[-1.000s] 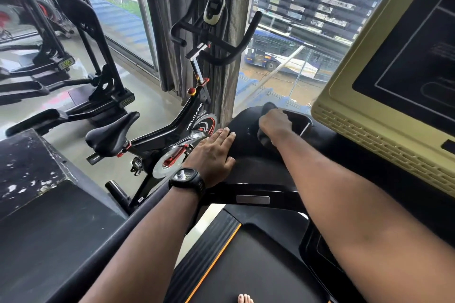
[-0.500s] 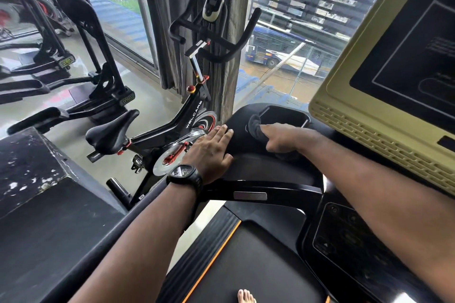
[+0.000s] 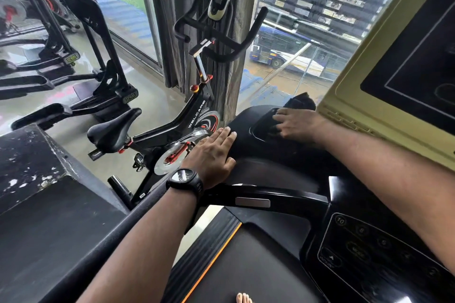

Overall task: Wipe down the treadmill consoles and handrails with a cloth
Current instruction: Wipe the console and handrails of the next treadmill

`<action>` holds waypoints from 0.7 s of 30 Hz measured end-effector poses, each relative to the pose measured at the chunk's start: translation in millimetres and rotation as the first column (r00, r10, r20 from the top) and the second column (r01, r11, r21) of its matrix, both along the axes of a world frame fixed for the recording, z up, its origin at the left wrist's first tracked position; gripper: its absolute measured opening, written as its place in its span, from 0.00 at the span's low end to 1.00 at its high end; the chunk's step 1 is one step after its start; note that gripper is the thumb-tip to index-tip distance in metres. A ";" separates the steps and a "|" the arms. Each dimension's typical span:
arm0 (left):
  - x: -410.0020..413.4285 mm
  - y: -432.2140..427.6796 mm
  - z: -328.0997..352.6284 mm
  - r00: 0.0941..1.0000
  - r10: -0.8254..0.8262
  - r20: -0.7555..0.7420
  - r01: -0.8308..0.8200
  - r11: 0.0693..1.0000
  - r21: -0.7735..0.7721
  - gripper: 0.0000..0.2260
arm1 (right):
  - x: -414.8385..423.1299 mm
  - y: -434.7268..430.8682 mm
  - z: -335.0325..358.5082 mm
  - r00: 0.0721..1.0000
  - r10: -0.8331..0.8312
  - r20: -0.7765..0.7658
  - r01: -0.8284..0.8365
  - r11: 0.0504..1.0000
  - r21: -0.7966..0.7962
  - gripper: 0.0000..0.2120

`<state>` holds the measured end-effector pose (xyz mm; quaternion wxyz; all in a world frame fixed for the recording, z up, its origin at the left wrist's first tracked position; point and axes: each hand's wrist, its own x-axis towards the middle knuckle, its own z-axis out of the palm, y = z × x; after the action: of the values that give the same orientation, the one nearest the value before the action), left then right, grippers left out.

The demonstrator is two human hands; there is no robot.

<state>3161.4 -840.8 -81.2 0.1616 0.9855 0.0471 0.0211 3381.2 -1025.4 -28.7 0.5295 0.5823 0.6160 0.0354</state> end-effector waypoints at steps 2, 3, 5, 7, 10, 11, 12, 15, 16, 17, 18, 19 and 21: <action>0.1 0.6 0.7 1.000 -0.006 -0.002 0.006 1.000 -0.001 0.30 | -0.9 4.0 3.4 0.989 -0.132 0.068 0.137 0.988 -0.072 0.15; -0.3 0.4 0.8 1.000 -0.010 0.000 0.010 1.000 0.000 0.30 | -3.2 5.8 3.9 0.979 -0.176 0.105 0.186 0.977 -0.099 0.16; -0.9 0.0 1.6 1.000 -0.013 0.007 0.013 1.000 -0.004 0.30 | -8.2 8.2 4.2 0.955 -0.236 0.180 0.260 0.957 -0.128 0.20; -1.6 0.2 2.2 1.000 -0.010 0.005 0.011 1.000 -0.013 0.30 | -17.1 9.1 6.4 0.938 -0.276 0.210 0.306 0.943 -0.128 0.22; -1.4 0.7 1.5 1.000 -0.004 0.011 0.004 1.000 -0.015 0.30 | -30.4 10.6 9.5 0.929 -0.300 0.217 0.329 0.938 -0.112 0.22; -1.4 0.6 1.2 1.000 -0.004 0.016 0.005 1.000 -0.016 0.30 | -33.7 11.0 10.1 0.925 -0.311 0.216 0.339 0.935 -0.107 0.22; -1.2 0.7 0.3 1.000 -0.005 0.019 0.005 1.000 -0.018 0.30 | -37.3 12.0 11.9 0.917 -0.341 0.209 0.366 0.926 -0.096 0.21; -0.5 0.9 -0.9 1.000 -0.005 0.024 0.005 1.000 -0.016 0.30 | -45.7 15.7 14.0 0.877 -0.447 0.177 0.461 0.886 -0.046 0.18; -0.4 0.9 -0.3 1.000 -0.006 0.023 0.007 1.000 -0.016 0.30 | -49.2 16.8 14.5 0.861 -0.479 0.172 0.490 0.871 -0.030 0.18; -0.4 0.9 0.2 1.000 -0.009 0.023 0.009 1.000 -0.018 0.30 | -52.1 18.7 14.3 0.844 -0.511 0.164 0.520 0.854 -0.016 0.18; -0.5 0.8 0.9 1.000 -0.012 0.024 0.012 1.000 -0.020 0.30 | -55.7 20.8 15.1 0.824 -0.548 0.145 0.553 0.833 0.004 0.18; -0.8 0.8 1.2 1.000 -0.016 0.025 0.016 1.000 -0.022 0.30 | -60.0 23.7 15.4 0.803 -0.584 0.117 0.585 0.810 0.024 0.17; -0.6 0.9 1.1 1.000 -0.017 0.025 0.018 0.999 -0.030 0.30 | -68.8 31.3 17.1 0.753 -0.658 0.021 0.656 0.752 0.063 0.17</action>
<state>3160.8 -839.9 -80.1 0.1772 0.9830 0.0366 0.0313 3312.4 -994.1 -11.7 0.5059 0.7739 0.3601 -0.1247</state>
